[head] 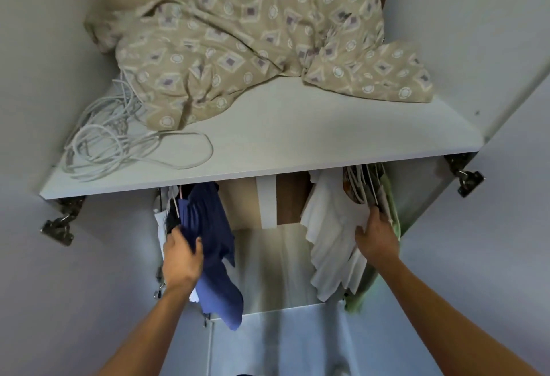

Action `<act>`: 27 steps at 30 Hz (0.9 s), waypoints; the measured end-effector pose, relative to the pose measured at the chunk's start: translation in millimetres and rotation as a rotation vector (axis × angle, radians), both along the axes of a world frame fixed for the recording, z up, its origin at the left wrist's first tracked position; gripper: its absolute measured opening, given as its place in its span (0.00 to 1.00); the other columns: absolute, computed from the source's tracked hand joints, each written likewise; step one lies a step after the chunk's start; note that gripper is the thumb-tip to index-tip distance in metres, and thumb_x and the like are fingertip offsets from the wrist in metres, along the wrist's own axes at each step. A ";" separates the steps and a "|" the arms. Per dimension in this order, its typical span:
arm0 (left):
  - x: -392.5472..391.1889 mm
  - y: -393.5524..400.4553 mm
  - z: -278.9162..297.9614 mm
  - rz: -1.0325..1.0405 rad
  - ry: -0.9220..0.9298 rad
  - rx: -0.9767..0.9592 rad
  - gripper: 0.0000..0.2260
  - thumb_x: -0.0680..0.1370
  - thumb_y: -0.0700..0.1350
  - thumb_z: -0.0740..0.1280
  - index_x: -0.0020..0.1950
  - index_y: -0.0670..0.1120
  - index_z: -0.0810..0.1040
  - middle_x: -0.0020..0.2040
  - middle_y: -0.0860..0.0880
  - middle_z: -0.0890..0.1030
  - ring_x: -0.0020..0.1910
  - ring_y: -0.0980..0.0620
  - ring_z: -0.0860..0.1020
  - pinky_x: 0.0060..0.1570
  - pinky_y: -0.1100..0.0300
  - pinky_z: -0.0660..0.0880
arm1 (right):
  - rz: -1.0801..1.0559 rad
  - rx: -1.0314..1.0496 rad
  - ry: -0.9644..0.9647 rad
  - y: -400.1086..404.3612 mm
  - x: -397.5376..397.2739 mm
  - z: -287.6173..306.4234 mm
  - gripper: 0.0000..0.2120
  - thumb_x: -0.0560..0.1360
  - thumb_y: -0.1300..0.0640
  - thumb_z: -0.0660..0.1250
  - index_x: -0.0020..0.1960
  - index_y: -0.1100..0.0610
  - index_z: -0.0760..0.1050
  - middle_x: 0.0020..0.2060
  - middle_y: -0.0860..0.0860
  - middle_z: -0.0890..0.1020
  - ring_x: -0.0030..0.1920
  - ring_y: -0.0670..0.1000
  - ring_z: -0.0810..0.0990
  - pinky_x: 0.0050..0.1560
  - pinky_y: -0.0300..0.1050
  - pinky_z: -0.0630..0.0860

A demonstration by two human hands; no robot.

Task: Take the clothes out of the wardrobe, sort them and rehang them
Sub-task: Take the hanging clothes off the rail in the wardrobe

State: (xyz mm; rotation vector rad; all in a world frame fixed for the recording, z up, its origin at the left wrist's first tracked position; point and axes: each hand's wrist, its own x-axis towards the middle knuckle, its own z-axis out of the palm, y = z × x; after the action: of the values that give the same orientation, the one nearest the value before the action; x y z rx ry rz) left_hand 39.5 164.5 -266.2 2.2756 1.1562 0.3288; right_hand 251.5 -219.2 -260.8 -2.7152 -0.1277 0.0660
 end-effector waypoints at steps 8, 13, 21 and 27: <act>18.5 6.7 6.4 0.001 0.047 -0.098 0.10 0.81 0.34 0.61 0.62 0.39 0.68 0.48 0.39 0.77 0.44 0.38 0.74 0.45 0.45 0.71 | -0.002 0.101 -0.026 11.8 27.0 -0.3 0.20 0.81 0.57 0.66 0.72 0.59 0.69 0.47 0.59 0.85 0.48 0.62 0.85 0.46 0.53 0.81; 38.1 -13.1 3.5 -0.077 0.030 -0.190 0.07 0.80 0.33 0.63 0.55 0.41 0.69 0.47 0.37 0.81 0.44 0.36 0.77 0.46 0.46 0.73 | 0.115 0.081 0.082 32.7 29.1 4.7 0.12 0.83 0.55 0.65 0.64 0.58 0.70 0.51 0.58 0.83 0.52 0.61 0.85 0.48 0.51 0.81; 87.6 -82.6 -5.4 -0.315 -0.006 -0.228 0.08 0.81 0.36 0.65 0.58 0.45 0.74 0.44 0.41 0.82 0.44 0.37 0.81 0.48 0.48 0.77 | 0.308 0.131 0.221 85.8 -1.4 3.6 0.08 0.82 0.58 0.62 0.61 0.55 0.67 0.54 0.61 0.81 0.55 0.66 0.82 0.51 0.54 0.80; 112.7 -101.5 -10.2 -0.333 -0.070 -0.395 0.05 0.83 0.37 0.64 0.58 0.46 0.73 0.47 0.44 0.82 0.46 0.42 0.80 0.51 0.50 0.77 | 0.198 0.237 0.371 97.9 6.4 4.3 0.09 0.82 0.55 0.61 0.62 0.54 0.68 0.58 0.60 0.79 0.60 0.66 0.78 0.58 0.54 0.78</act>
State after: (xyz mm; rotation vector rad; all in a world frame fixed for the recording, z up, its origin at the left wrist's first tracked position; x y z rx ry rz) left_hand 152.2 63.0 -276.4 2.0380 0.7131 0.0436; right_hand 257.9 -121.3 -256.4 -2.3985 -0.2741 0.5703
